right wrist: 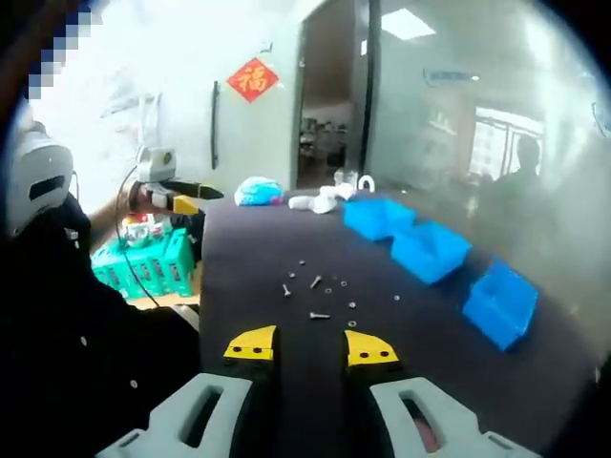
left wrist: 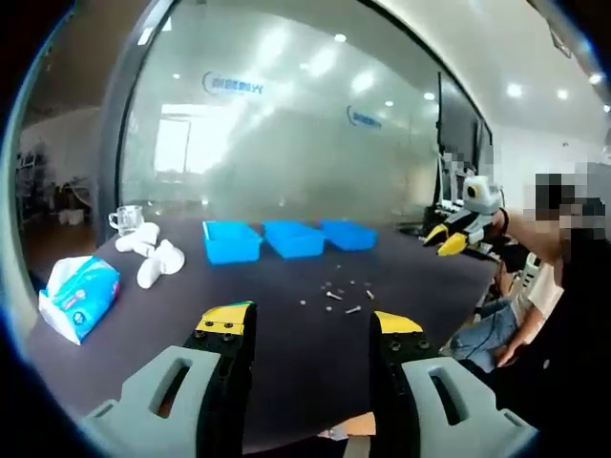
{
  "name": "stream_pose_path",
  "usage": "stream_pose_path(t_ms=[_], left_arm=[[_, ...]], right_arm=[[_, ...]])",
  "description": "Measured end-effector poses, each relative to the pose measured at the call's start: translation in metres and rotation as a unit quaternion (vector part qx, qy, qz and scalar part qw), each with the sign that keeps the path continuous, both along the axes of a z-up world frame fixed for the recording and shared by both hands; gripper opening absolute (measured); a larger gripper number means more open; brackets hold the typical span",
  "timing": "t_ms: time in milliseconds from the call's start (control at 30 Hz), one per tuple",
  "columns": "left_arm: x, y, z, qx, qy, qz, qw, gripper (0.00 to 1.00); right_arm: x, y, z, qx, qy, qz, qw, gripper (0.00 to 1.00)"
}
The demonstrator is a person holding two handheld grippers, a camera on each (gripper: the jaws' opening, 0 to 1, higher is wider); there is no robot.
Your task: Sort the screws, nuts, and washers into the corresponding bins
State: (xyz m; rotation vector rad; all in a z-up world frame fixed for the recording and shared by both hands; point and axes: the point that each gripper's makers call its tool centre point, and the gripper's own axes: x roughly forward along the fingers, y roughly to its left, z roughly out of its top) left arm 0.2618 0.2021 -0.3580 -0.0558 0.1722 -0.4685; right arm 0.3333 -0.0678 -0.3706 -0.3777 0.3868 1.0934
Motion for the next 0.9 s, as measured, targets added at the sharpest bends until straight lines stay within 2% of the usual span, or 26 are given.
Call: stream_pose_path(t_ms=[267, 533, 733, 800, 900], left_arm=[[-0.004, -0.002, -0.003, 0.001, 0.004, -0.004, 1.0000, 0.43], [-0.004, -0.003, -0.003, 0.002, 0.003, -0.004, 1.0000, 0.43], [-0.005, 0.000, -0.006, -0.001, 0.006, 0.002, 1.0000, 0.43], [-0.006, 0.001, -0.007, -0.002, 0.007, 0.003, 1.0000, 0.43], [-0.008, 0.002, -0.008, -0.004, 0.008, 0.004, 1.0000, 0.43]], right_arm=[[0.013, 0.048, -0.011, -0.049, 0.013, 0.056, 0.9972, 0.20], [0.014, 0.092, -0.027, -0.103, 0.031, 0.110, 0.9881, 0.18], [0.010, 0.114, -0.050, -0.170, 0.049, 0.147, 0.9732, 0.16], [0.008, 0.120, -0.056, -0.199, 0.049, 0.165, 0.9647, 0.16], [0.006, 0.128, -0.060, -0.219, 0.054, 0.177, 0.9581, 0.16]])
